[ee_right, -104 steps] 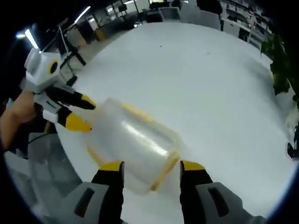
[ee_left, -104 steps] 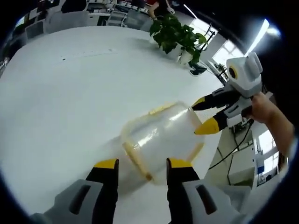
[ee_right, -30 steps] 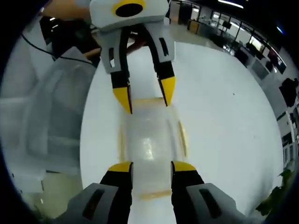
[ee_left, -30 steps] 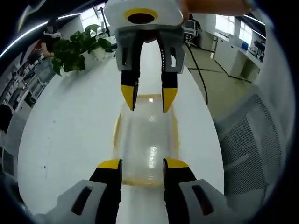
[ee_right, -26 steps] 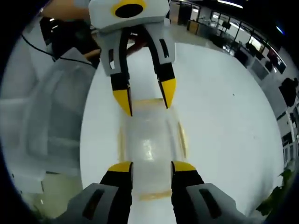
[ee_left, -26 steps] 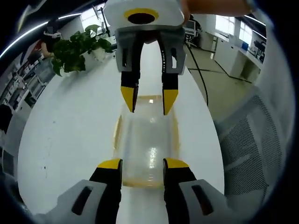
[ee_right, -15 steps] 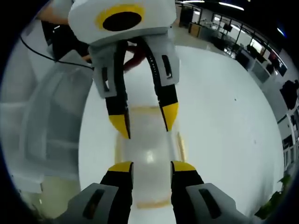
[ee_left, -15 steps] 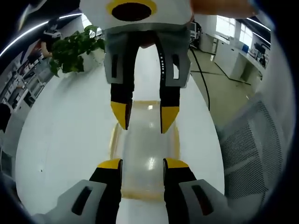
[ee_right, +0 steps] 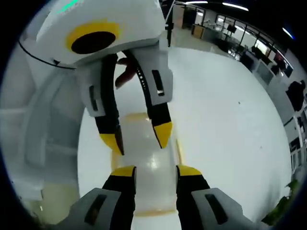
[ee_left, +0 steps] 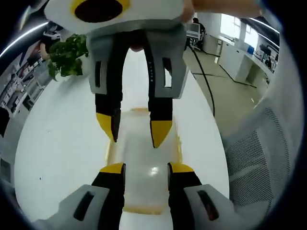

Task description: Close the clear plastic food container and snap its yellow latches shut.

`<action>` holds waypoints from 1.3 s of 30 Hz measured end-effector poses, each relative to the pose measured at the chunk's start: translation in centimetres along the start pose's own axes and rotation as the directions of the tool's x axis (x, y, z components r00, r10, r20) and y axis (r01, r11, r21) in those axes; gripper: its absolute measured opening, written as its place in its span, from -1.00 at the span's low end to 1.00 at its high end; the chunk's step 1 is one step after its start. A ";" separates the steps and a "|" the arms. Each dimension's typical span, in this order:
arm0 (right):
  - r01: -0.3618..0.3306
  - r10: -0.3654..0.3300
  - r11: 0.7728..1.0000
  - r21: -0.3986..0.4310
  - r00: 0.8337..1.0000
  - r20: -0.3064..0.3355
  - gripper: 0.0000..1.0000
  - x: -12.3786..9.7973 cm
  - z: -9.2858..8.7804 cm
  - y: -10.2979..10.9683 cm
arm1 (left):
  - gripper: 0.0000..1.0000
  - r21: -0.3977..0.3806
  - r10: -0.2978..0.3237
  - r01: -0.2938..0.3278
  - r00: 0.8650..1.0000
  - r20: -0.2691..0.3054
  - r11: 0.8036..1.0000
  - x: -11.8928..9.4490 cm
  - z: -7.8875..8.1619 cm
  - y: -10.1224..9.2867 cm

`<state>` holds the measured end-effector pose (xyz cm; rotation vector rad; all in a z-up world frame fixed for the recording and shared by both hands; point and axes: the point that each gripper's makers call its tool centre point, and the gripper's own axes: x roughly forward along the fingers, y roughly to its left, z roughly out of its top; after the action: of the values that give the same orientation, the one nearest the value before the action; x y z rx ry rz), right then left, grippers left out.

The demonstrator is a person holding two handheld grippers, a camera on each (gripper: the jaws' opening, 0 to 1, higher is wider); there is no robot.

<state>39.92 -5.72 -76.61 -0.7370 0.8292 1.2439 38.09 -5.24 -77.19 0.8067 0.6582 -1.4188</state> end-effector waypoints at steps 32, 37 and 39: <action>-0.050 0.050 0.999 0.013 0.998 -0.039 -0.33 1.9 0.1 -2.4 | -0.14 0.001 0.098 -0.098 0.995 -0.015 0.995 1.0 -0.5 -2.8; -0.081 0.082 0.996 0.023 0.996 -0.040 -0.32 2.4 0.2 -2.3 | -0.19 0.023 0.133 -0.132 0.991 -0.018 0.991 1.1 -0.5 -2.6; -0.097 0.098 0.995 0.027 0.994 -0.048 -0.32 2.5 0.1 -2.4 | -0.19 0.015 0.142 -0.142 0.990 -0.020 0.990 1.1 -0.6 -2.6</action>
<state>42.55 -4.80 -78.57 -0.7168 0.9288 1.3040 35.62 -5.39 -78.65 0.8632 0.5958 -1.2885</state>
